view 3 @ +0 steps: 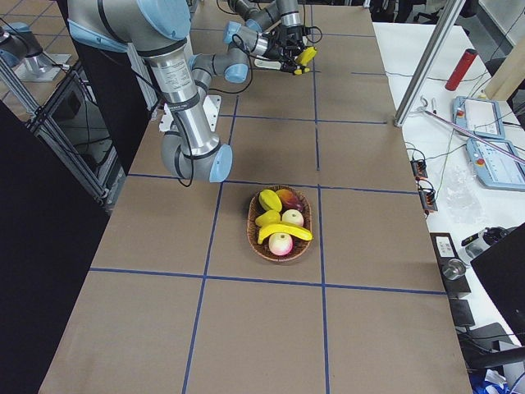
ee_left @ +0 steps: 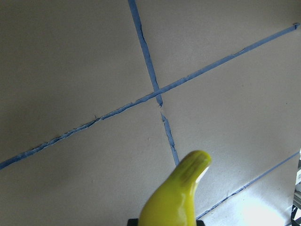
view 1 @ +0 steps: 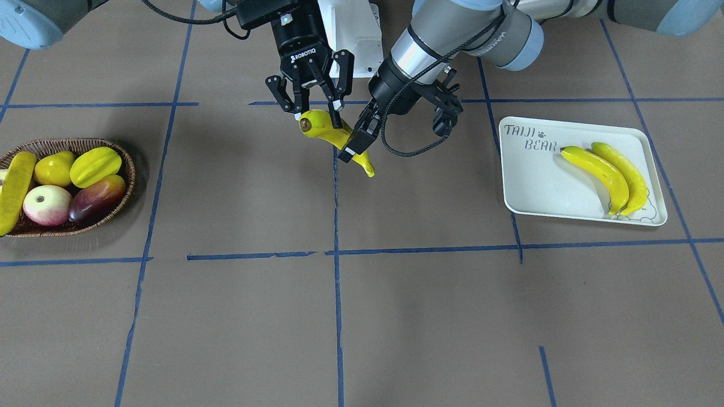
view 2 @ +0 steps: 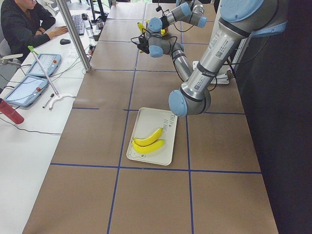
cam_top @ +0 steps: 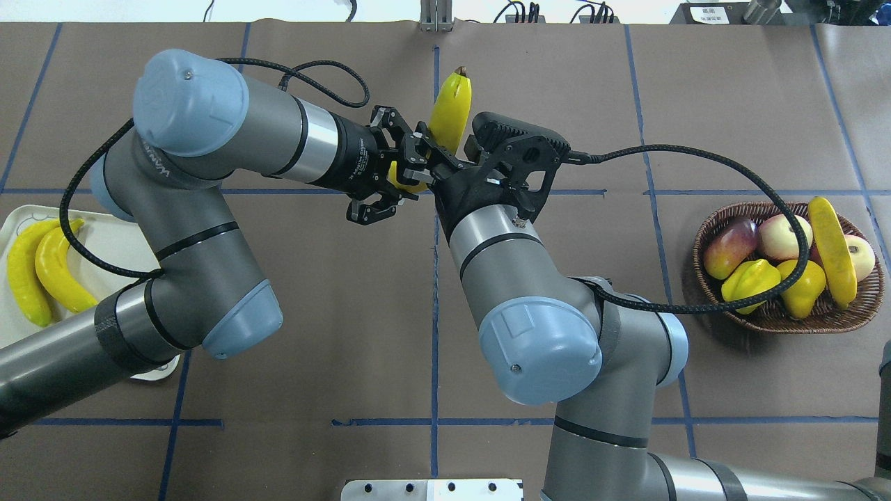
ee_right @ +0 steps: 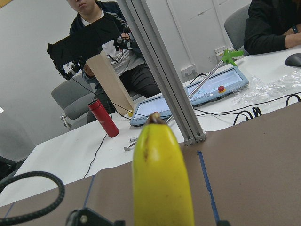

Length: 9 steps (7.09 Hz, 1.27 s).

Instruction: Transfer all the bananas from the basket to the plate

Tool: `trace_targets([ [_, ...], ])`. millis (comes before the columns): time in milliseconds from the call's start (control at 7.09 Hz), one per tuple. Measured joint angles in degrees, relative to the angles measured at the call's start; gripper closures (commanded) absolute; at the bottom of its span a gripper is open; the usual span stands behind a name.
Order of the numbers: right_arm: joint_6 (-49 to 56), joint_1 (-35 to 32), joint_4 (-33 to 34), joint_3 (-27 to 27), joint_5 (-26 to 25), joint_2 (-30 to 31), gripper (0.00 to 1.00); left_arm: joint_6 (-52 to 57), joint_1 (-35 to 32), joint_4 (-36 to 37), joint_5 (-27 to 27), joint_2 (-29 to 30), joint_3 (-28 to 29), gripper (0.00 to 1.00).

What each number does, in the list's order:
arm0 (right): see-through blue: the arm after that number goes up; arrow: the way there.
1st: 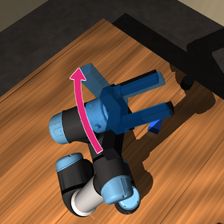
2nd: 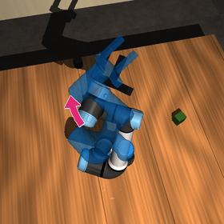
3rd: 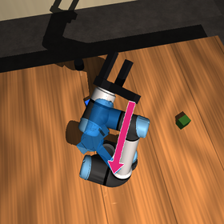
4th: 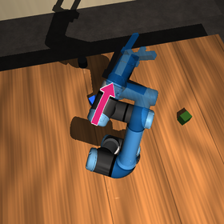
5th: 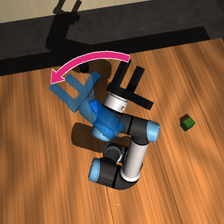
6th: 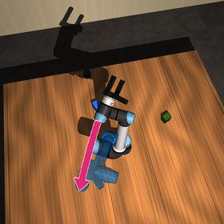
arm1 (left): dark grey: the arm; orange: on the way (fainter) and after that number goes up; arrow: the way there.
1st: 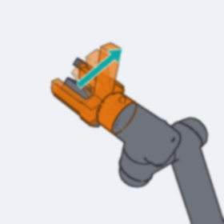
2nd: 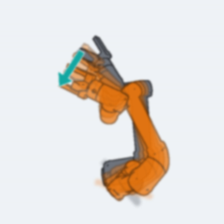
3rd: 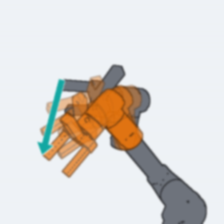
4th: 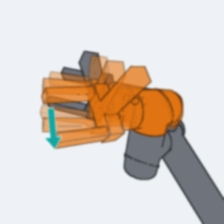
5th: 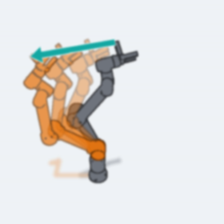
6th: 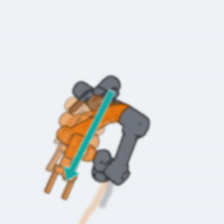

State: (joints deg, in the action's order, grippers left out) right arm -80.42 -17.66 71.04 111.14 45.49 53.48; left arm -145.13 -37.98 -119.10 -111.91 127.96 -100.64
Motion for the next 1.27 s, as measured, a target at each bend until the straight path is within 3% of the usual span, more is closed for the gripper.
trace_targets([
  [282, 0.76, -0.21, 0.09, 3.32, 2.53, 1.33, 0.00, 3.20, -0.81, -0.05, -0.84, -0.92, -0.13, 1.00],
  [846, 1.77, -1.89, 0.15, 8.44, 7.83, 4.76, 0.00, 27.49, -6.42, -0.26, -9.35, -10.45, -1.19, 1.00],
  [1270, 3.38, -11.67, 0.65, 8.61, 24.75, 8.22, 0.00, 56.37, -11.38, -0.25, -12.49, -24.52, -4.73, 1.00],
])
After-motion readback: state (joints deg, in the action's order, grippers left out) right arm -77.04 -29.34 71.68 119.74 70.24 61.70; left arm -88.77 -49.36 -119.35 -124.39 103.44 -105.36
